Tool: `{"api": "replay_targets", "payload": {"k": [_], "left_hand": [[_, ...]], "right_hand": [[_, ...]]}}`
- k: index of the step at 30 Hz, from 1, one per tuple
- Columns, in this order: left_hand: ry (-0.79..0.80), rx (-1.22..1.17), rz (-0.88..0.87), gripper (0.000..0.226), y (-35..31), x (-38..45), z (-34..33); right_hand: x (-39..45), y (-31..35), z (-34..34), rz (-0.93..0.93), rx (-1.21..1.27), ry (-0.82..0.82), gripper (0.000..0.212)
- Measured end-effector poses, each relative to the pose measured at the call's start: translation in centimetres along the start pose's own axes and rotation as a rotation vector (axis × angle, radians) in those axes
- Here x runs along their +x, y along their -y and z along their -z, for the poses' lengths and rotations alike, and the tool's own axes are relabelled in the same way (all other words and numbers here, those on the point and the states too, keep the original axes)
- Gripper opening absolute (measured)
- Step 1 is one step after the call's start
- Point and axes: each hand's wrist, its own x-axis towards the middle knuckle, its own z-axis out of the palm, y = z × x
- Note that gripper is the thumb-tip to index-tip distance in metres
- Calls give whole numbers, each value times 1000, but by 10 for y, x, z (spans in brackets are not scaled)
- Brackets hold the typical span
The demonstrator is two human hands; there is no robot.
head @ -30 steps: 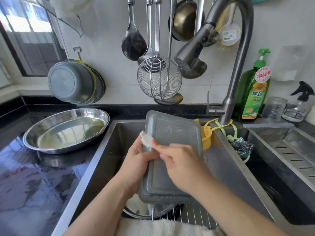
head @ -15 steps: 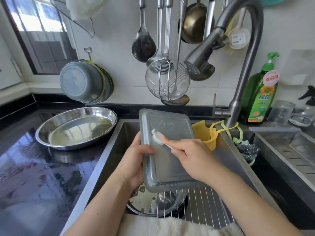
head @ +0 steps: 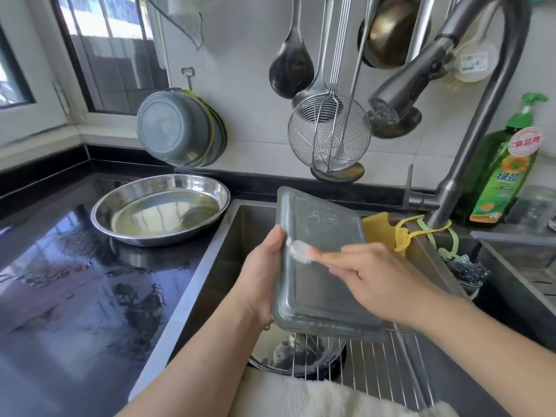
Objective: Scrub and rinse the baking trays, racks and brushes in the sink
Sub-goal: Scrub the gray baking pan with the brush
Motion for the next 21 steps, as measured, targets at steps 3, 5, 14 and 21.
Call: {"api": "replay_targets", "payload": {"k": [3, 5, 14, 21], "left_hand": [[-22, 1, -6, 68, 3, 2, -1], [8, -15, 3, 72, -1, 0, 0], [-9, -73, 42, 69, 2, 0, -8], [-38, -72, -7, 73, -5, -4, -2]], "right_hand": [[30, -16, 13, -70, -38, -61, 45], [18, -8, 7, -37, 29, 11, 46], [18, -19, 17, -18, -84, -3, 46], [-42, 13, -2, 96, -47, 193, 54]]}}
